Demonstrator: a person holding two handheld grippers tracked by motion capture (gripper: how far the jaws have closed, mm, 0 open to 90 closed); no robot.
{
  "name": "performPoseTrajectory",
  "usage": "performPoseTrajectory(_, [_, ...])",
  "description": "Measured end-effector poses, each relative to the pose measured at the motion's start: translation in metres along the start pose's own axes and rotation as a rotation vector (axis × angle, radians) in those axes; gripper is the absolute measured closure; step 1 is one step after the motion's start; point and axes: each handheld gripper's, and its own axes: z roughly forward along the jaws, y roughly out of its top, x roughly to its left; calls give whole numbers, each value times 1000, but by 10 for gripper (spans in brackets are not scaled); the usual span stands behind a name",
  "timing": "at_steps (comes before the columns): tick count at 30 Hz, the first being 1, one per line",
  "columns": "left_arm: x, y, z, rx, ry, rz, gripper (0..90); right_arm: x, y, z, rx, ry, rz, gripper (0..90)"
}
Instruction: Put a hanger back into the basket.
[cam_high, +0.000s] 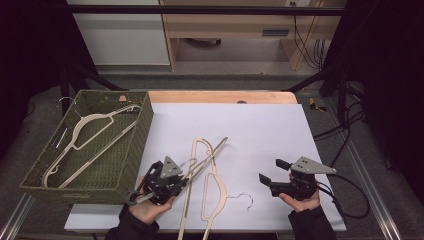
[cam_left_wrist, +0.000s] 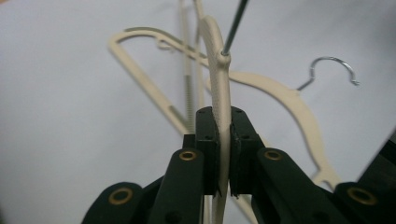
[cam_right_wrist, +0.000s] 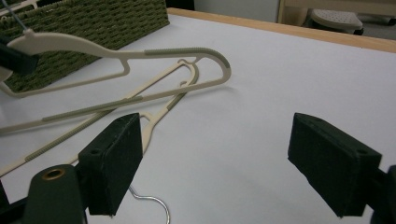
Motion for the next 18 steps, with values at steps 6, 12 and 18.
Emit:
performPoseTrajectory(6, [24, -5, -6, -26, -3, -63, 854, 0, 0, 0, 1, -4, -5, 173])
performPoseTrajectory(12, [31, -1, -24, -89, -23, -64, 854, -1, 1, -3, -9, -3, -3, 155])
performPoseTrajectory(18, [36, 12, -57, -177, -60, -45, 854, -2, 4, -7, -35, 0, 15, 132])
